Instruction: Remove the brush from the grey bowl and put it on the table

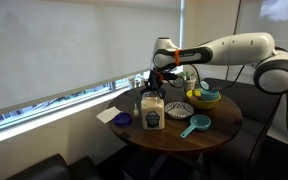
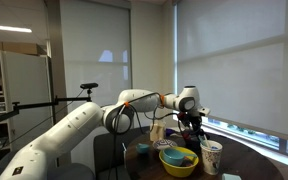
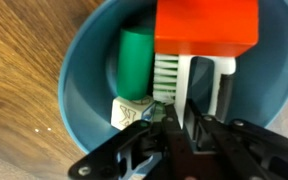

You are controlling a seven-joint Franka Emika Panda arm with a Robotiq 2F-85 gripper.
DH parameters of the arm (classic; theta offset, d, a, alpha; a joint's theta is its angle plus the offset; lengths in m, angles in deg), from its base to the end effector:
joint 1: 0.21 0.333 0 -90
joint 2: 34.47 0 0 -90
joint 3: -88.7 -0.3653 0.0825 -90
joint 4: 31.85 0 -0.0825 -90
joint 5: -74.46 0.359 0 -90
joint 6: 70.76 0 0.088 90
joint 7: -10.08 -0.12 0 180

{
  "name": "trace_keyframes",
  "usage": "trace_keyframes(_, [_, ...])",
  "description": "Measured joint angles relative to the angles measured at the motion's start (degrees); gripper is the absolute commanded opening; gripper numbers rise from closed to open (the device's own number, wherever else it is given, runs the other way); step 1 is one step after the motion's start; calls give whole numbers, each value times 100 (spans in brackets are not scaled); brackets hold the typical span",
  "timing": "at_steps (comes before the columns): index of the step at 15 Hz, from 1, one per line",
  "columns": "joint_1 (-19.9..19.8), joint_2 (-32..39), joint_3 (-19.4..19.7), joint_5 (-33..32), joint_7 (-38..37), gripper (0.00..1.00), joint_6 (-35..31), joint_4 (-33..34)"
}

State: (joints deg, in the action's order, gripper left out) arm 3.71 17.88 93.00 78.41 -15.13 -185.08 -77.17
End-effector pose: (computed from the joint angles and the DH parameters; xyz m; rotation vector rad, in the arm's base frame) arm 0.8245 0.0297 0.4357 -2.9677 0.6448 -0.4324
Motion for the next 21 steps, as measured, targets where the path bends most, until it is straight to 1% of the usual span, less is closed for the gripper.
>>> trace_keyframes(6, [-18,-387,0,5,40,4,-63,59])
trace_keyframes(8, [-46,-510,3,5,-15,4,-251,57])
trace_keyframes(10, [-104,-594,80,5,-246,4,-499,55])
trace_keyframes(17, [-542,-632,793,5,-1561,4,-1233,-84])
trace_keyframes(21, [-678,-673,1281,-6,-2315,4,-1051,-310])
